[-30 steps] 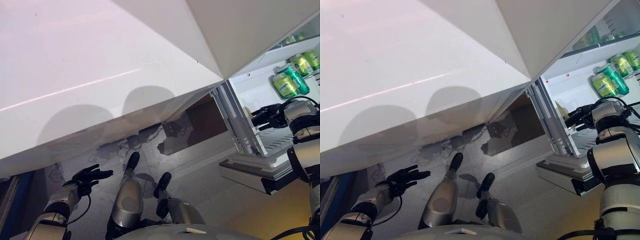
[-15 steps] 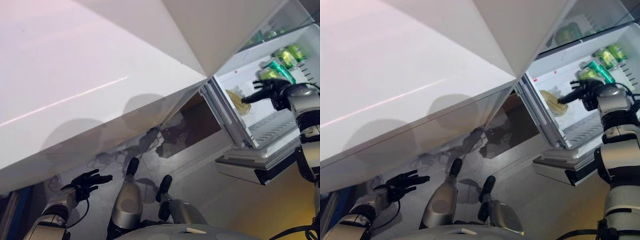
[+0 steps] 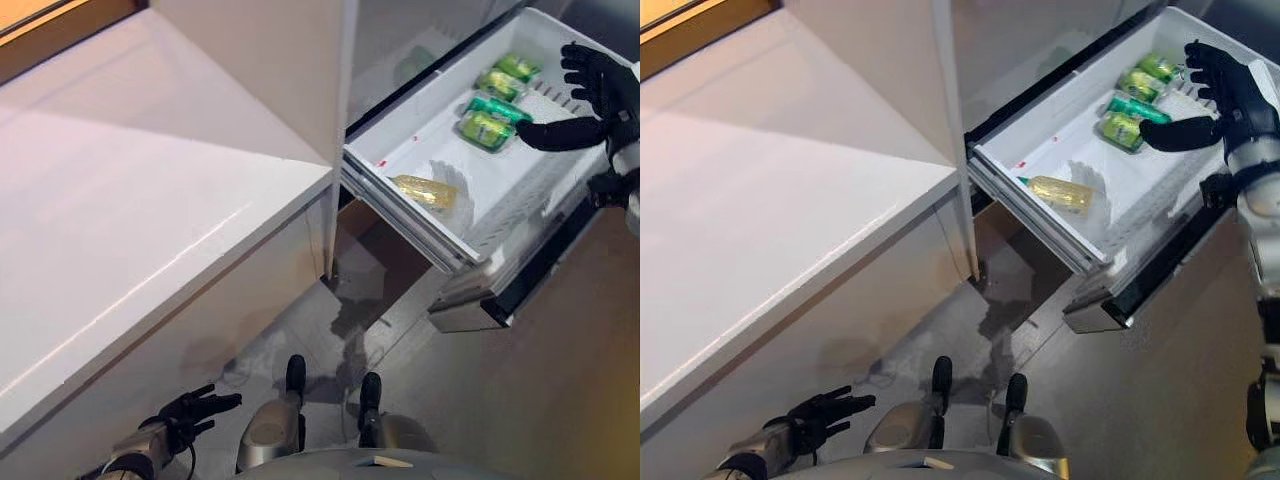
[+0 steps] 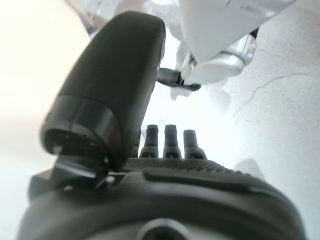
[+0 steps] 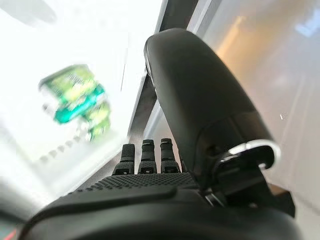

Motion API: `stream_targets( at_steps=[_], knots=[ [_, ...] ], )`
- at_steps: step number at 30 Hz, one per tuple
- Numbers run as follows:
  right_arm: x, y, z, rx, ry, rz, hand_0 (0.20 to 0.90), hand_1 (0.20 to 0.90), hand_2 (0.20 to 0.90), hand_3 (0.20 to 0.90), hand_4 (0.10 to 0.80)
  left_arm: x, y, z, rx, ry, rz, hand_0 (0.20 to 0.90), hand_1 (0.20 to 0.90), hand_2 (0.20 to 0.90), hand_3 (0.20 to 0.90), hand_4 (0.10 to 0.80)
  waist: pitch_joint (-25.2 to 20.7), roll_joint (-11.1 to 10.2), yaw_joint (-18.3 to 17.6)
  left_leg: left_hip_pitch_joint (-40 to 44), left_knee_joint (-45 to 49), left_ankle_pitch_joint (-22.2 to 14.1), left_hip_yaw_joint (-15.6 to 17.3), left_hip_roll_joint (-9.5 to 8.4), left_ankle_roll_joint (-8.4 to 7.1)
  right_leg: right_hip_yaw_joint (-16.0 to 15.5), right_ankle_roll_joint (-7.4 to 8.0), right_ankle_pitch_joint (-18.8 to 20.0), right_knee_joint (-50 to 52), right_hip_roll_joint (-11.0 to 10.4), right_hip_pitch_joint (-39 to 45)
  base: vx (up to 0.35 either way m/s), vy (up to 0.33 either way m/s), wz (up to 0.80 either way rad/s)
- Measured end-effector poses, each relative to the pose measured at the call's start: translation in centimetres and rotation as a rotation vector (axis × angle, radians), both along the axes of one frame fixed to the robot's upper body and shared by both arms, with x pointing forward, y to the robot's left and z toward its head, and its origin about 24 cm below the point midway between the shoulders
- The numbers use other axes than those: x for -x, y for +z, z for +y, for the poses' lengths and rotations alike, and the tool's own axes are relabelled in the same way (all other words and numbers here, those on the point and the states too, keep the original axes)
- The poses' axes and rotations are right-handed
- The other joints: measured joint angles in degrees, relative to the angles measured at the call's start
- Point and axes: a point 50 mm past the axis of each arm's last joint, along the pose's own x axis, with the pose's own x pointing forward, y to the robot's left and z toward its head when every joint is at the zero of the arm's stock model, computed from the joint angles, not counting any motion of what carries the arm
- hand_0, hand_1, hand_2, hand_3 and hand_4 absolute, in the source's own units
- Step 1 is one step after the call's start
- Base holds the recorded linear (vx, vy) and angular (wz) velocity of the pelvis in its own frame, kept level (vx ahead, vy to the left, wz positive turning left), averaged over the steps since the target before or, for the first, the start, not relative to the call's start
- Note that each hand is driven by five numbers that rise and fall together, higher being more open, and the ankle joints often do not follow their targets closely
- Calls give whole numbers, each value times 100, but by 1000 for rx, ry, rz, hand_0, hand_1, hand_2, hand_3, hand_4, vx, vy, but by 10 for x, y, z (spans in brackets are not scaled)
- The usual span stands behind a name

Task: Put drinks into fridge and close the fridge

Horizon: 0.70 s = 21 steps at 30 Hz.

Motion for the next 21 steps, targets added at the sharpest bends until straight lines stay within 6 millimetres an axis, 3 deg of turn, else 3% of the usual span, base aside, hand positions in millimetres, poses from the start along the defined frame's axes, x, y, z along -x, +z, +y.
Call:
stream_targets(
  at_steps=[6, 9, 12, 19, 21],
  knots=[
    [54, -42, -4, -122, -67, -230, 900, 900, 900, 900, 800, 30, -16, -29, 61, 7, 51, 900, 900, 900, 900, 800, -390, 174, -450, 82, -5, -83, 169, 12, 13, 192, 6, -4, -1, 5, -8, 2, 7, -19],
    [69, -52, -13, -138, -125, -243, 900, 900, 900, 900, 800, 37, -19, -34, 63, 11, 70, 900, 900, 900, 900, 800, -469, 259, -607, 122, -6, -104, 260, 50, 3, 285, 7, -4, -1, 18, -9, -8, -12, -15],
    [86, -77, -23, -280, -198, -251, 900, 900, 900, 900, 800, 51, -22, -39, 65, 32, 84, 900, 900, 900, 900, 800, -667, 304, -723, 155, -4, -135, 324, 66, -21, 323, 15, -15, -1, 45, -10, 44, -15, -10],
    [112, -156, -36, -527, -327, -6, 900, 900, 900, 900, 800, 62, -26, -46, 50, 36, 114, 900, 900, 900, 900, 800, -746, 351, -836, 415, 100, -230, 437, 36, 5, 355, 65, -117, 96, 6, 227, 129, 23, -4],
    [118, -171, -36, -575, -340, 56, 900, 900, 900, 900, 800, 63, -27, -49, 55, 39, 116, 900, 900, 900, 900, 800, -670, 436, -877, 416, 189, -255, 436, 16, 32, 358, 79, -177, 255, -26, 193, 35, 113, 3]
  ],
)
